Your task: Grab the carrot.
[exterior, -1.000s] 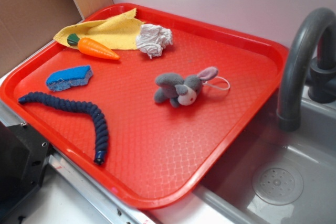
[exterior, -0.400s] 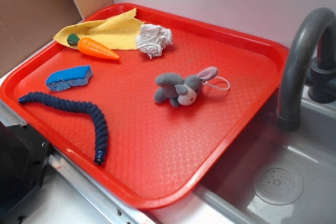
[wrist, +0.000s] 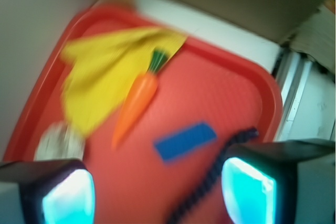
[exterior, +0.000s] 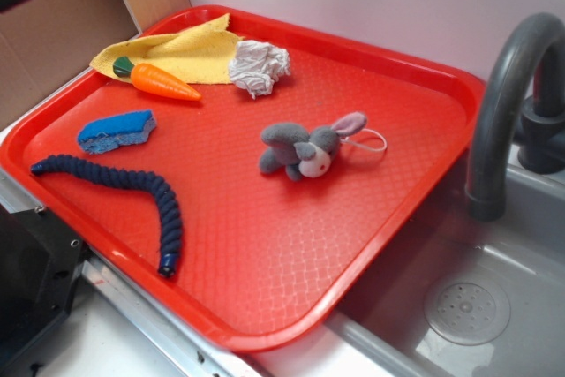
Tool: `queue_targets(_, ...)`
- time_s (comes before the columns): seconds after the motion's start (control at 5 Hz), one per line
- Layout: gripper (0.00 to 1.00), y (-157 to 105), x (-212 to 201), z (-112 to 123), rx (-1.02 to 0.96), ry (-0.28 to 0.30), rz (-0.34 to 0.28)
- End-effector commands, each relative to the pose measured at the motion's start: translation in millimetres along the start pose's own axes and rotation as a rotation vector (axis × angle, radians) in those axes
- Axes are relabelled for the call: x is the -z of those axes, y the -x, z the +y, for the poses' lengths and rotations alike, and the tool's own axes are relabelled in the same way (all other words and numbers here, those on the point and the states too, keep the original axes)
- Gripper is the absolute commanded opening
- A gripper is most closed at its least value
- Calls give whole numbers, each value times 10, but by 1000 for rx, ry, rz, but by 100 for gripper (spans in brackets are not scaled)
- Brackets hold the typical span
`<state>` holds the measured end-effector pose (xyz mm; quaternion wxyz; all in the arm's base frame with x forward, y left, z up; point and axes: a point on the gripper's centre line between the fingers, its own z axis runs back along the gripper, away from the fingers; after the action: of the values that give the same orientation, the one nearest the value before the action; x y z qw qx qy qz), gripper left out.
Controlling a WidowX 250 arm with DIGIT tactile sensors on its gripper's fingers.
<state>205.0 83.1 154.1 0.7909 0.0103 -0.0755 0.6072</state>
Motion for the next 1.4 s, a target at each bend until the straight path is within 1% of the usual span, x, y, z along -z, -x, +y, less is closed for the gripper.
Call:
queue_targets(0.0,100,-253,402,-20,-395,-74,-196)
queue_targets(0.2,100,-227,645,-38,-383,-91,-241)
queue_targets(0.4,100,-232,852,-2,-373,-61,-214)
queue_targets(0.6,100,-228,1111,-6,-346,-54,-215)
queue_targets(0.8,100,-191,1280,-42,-309,-66,-238)
queue_targets(1.0,100,-164,1394,-62,-285,-83,-235)
queue_targets(1.2,0,-110,1372,-73,-289,-58,-229)
